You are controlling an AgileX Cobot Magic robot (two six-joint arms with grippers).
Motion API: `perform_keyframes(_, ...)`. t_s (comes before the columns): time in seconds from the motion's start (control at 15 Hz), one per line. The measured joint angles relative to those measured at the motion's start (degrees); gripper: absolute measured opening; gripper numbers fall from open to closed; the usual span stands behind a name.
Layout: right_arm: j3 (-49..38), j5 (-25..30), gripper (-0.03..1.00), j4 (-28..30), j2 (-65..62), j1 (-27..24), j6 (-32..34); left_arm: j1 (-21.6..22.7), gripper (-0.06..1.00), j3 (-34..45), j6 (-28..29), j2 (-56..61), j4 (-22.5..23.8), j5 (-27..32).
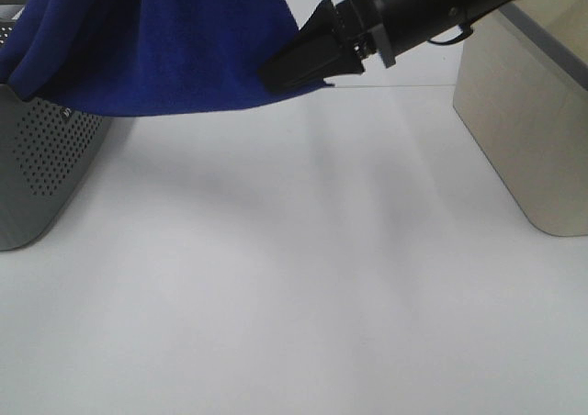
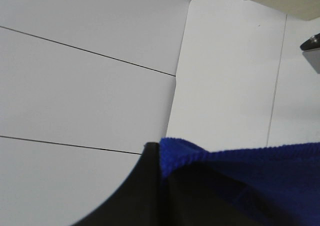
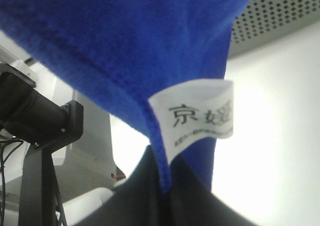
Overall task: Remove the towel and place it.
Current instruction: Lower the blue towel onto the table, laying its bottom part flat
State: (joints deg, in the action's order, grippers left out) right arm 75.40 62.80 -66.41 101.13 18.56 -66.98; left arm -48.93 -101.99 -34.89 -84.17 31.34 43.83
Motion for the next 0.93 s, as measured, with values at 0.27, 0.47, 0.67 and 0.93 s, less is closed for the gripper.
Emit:
perform_keyframes(0.27,11.1,-0.6,0.02,19.7,-4.0,0.0,24.4,0.0,0.0,0.0,11.0,0.0,2.1,0.0)
perform_keyframes(0.47,21.7,-0.5,0.02,31.7,-4.5,0.0,37.0,0.0,0.0,0.0,18.7,0.0,7.3,0.0)
perform_keyframes(0.67,30.4,-2.8,0.02,41.3,-4.5,0.0,46.6,0.0,0.0,0.0,22.5,0.0,14.8,0.0)
perform_keyframes(0.93,37.8,-11.3,0.02,53.0,-4.5,0.0,54.8,0.8,0.0,0.0,28.1,0.0,23.9,-7.9)
